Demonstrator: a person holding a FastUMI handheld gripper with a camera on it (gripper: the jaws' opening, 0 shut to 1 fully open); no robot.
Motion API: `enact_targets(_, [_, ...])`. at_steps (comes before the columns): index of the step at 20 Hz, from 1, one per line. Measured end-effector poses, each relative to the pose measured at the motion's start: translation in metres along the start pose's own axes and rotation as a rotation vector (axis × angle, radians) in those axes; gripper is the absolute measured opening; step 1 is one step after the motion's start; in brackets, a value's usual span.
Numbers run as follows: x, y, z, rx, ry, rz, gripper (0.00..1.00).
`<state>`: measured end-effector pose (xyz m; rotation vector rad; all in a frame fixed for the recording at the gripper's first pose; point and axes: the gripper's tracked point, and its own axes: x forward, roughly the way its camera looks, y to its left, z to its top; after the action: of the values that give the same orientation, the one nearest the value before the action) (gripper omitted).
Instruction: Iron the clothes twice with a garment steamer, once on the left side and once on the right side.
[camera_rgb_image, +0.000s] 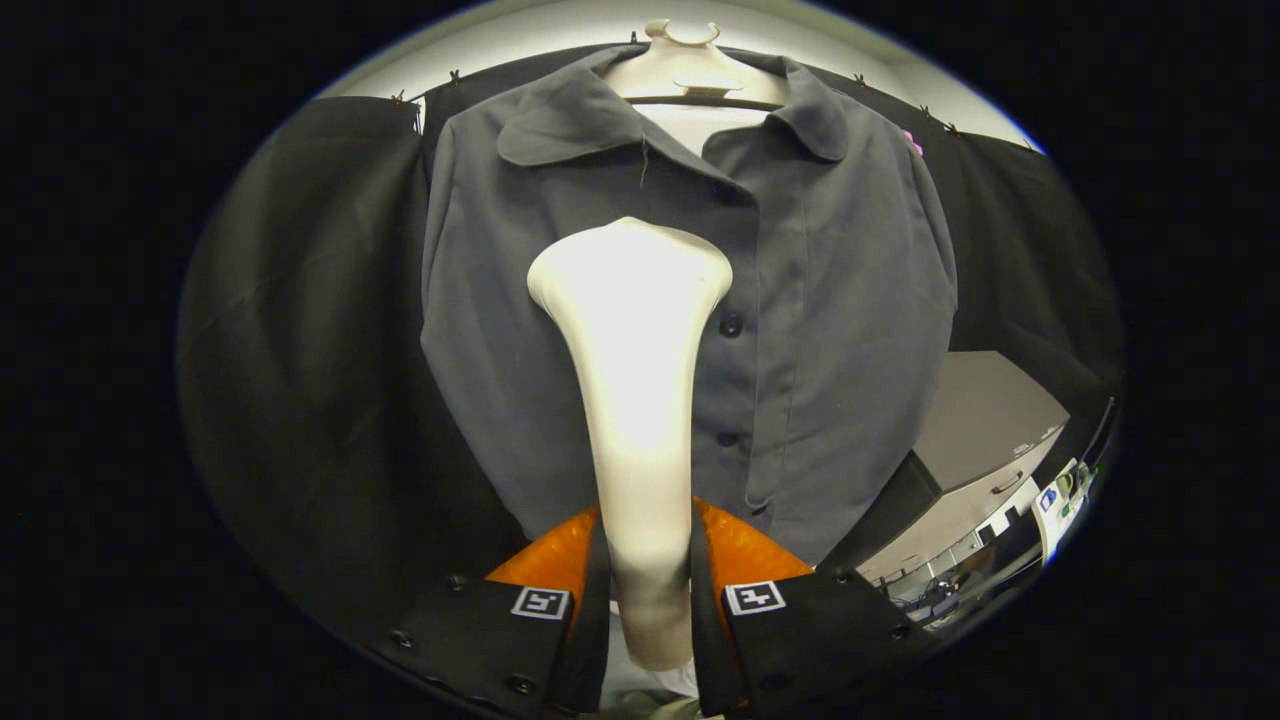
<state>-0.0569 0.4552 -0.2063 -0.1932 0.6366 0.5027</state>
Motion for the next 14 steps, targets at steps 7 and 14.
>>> enact_targets(7, [0.011, 0.008, -0.038, -0.006, 0.081, 0.02, 0.43])
enact_targets(14, [0.022, 0.01, -0.078, 0.008, 0.167, 0.042, 0.43])
